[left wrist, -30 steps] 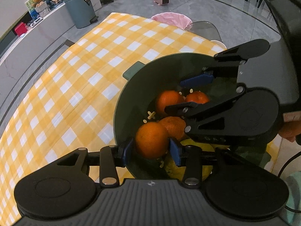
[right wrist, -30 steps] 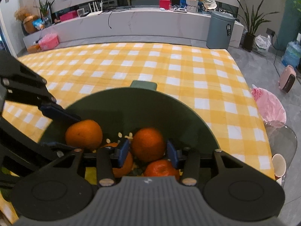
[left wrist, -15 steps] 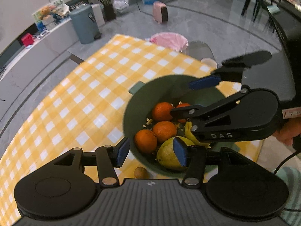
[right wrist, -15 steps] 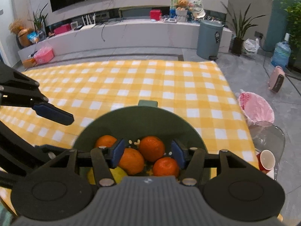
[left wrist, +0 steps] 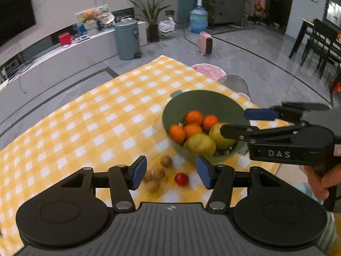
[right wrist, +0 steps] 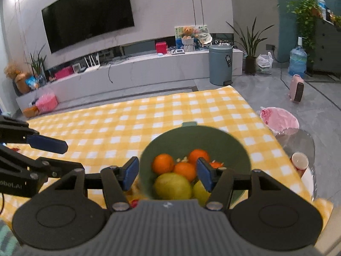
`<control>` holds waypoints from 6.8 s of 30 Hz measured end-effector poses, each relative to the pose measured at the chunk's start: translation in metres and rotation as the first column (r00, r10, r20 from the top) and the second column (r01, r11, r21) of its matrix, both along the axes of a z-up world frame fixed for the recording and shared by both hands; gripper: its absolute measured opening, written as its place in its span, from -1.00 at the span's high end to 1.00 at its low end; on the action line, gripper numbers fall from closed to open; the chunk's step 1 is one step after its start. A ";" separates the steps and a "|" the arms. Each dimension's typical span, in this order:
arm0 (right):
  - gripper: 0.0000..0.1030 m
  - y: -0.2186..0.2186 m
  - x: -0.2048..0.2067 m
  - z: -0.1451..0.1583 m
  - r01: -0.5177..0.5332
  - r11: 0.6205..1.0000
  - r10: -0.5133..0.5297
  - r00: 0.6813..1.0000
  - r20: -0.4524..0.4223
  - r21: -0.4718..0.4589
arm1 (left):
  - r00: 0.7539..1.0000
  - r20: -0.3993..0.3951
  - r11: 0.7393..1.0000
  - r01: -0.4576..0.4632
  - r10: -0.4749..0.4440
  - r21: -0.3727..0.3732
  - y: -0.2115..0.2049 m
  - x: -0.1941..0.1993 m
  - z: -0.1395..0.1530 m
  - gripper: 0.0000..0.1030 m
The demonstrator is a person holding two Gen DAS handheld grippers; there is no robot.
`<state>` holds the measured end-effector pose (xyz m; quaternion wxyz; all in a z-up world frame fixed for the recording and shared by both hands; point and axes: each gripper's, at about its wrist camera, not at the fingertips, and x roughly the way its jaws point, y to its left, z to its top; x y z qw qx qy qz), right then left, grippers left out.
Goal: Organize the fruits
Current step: 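Move the right tool down to the green cucumber, then close the right tool on the cucumber and lift it, then carry the cucumber with the right tool over the colander, then lower the cucumber into the colander with the right tool while the left tool grasps a brown kiwi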
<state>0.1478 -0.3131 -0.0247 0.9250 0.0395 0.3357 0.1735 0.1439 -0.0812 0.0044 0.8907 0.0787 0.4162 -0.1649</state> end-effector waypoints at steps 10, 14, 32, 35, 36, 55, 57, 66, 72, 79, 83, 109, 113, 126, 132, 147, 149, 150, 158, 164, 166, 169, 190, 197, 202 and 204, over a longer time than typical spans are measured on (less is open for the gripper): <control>-0.12 0.042 -0.060 -0.029 -0.071 0.997 0.072 0.997 -0.041 0.033 | 0.994 -0.041 0.995 -0.099 0.098 -0.007 0.052 -0.051 -0.023 -0.22; -0.12 0.067 -0.074 -0.045 -0.137 0.990 0.137 0.989 -0.056 0.003 | 0.994 -0.055 0.995 -0.094 0.096 0.031 0.067 -0.068 -0.037 -0.22; -0.12 0.178 -0.070 -0.084 -0.449 0.870 0.438 0.894 -0.096 -0.204 | 0.971 -0.098 0.976 -0.218 0.217 -0.002 0.129 -0.076 -0.063 -0.22; -0.11 0.188 -0.066 -0.088 -0.484 0.842 0.475 0.875 -0.097 -0.237 | 0.965 -0.110 0.971 -0.240 0.236 -0.018 0.137 -0.072 -0.068 -0.22; -0.11 0.190 -0.064 -0.089 -0.491 0.837 0.482 0.870 -0.100 -0.241 | 0.964 -0.114 0.969 -0.246 0.242 -0.023 0.140 -0.071 -0.069 -0.22; 0.06 0.225 -0.041 -0.106 -0.588 0.752 0.578 0.805 -0.132 -0.299 | 0.938 -0.184 0.950 -0.307 0.292 -0.056 0.164 -0.053 -0.093 -0.22; 0.15 0.227 -0.040 -0.107 -0.585 0.749 0.575 0.807 -0.132 -0.313 | 0.937 -0.189 0.949 -0.309 0.294 -0.056 0.165 -0.052 -0.095 -0.22; 0.19 0.227 -0.034 -0.108 -0.596 0.745 0.579 0.801 -0.151 -0.299 | 0.931 -0.199 0.943 -0.324 0.305 -0.069 0.168 -0.051 -0.096 -0.22; 0.24 0.226 -0.037 -0.106 -0.581 0.750 0.572 0.810 -0.132 -0.314 | 0.932 -0.194 0.944 -0.323 0.306 -0.064 0.165 -0.052 -0.093 -0.22; 0.27 0.212 -0.032 -0.095 -0.523 0.813 0.514 0.851 -0.108 -0.257 | 0.936 -0.188 0.949 -0.311 0.297 -0.054 0.157 -0.052 -0.090 -0.22; 0.29 0.201 -0.031 -0.086 -0.490 0.842 0.484 0.871 -0.087 -0.227 | 0.940 -0.177 0.951 -0.305 0.292 -0.050 0.150 -0.051 -0.085 -0.22; 0.33 0.064 -0.047 -0.022 -0.174 0.984 0.175 0.984 0.045 -0.035 | 0.999 -0.015 0.999 -0.029 0.028 -0.031 0.041 -0.033 -0.052 -0.22; 0.33 0.033 -0.047 -0.010 -0.132 0.991 0.132 0.990 0.043 0.003 | 1.000 -0.008 1.000 0.000 0.000 -0.009 0.027 -0.023 -0.056 -0.22; 0.32 -0.038 -0.006 0.037 -0.056 0.998 0.055 0.996 0.068 0.015 | 0.997 -0.069 1.000 -0.024 0.023 -0.011 0.020 0.011 -0.084 -0.10; 0.32 -0.041 0.039 0.028 -0.057 0.998 0.058 0.998 -0.023 0.040 | 0.994 -0.096 0.999 -0.047 0.046 -0.014 0.024 0.023 -0.097 -0.04; 0.32 -0.025 0.087 -0.027 -0.043 0.999 0.045 0.977 -0.208 0.016 | 0.989 -0.136 0.998 -0.055 0.052 -0.021 0.027 0.043 -0.117 -0.03; 0.32 -0.024 0.092 -0.028 -0.036 0.999 0.039 0.977 -0.209 0.019 | 0.988 -0.145 0.998 -0.060 0.056 -0.022 0.027 0.045 -0.121 -0.01; 0.32 -0.023 0.095 -0.030 -0.032 0.999 0.035 0.977 -0.210 0.020 | 0.987 -0.150 0.998 -0.062 0.058 -0.024 0.027 0.046 -0.122 -0.01; 0.33 -0.009 0.122 -0.045 -0.043 0.999 0.036 0.972 -0.230 -0.025 | 0.981 -0.186 0.997 -0.072 0.064 -0.033 0.026 0.055 -0.132 0.05; 0.57 0.001 0.136 -0.055 -0.046 0.996 0.028 0.971 -0.235 -0.073 | 0.978 -0.198 0.997 -0.072 0.064 -0.033 0.026 0.058 -0.135 0.05; 0.59 0.002 0.140 -0.056 -0.054 0.996 0.037 0.969 -0.242 -0.065 | 0.977 -0.204 0.996 -0.075 0.067 -0.036 0.026 0.060 -0.137 0.05; 0.58 0.001 0.140 -0.056 -0.055 0.997 0.040 0.968 -0.246 -0.057 | 0.976 -0.209 0.996 -0.077 0.068 -0.039 0.026 0.061 -0.138 0.05; 0.28 -0.020 0.097 -0.059 -0.025 1.000 0.026 0.985 -0.169 0.008 | 0.967 -0.233 0.994 -0.105 0.100 -0.010 0.022 0.069 -0.149 0.39; 0.12 -0.026 0.057 -0.057 0.016 1.000 -0.013 0.991 -0.131 0.023 | 0.964 -0.237 0.991 -0.130 0.120 -0.025 0.025 0.067 -0.147 0.40; 0.12 -0.021 0.037 -0.064 0.021 1.000 -0.022 0.993 -0.119 -0.009 | 0.969 -0.214 0.990 -0.133 0.120 -0.047 0.025 0.062 -0.129 0.40; 0.13 -0.020 0.036 -0.067 0.014 1.000 -0.017 0.993 -0.114 -0.025 | 0.974 -0.195 0.991 -0.124 0.111 -0.053 0.022 0.060 -0.119 0.40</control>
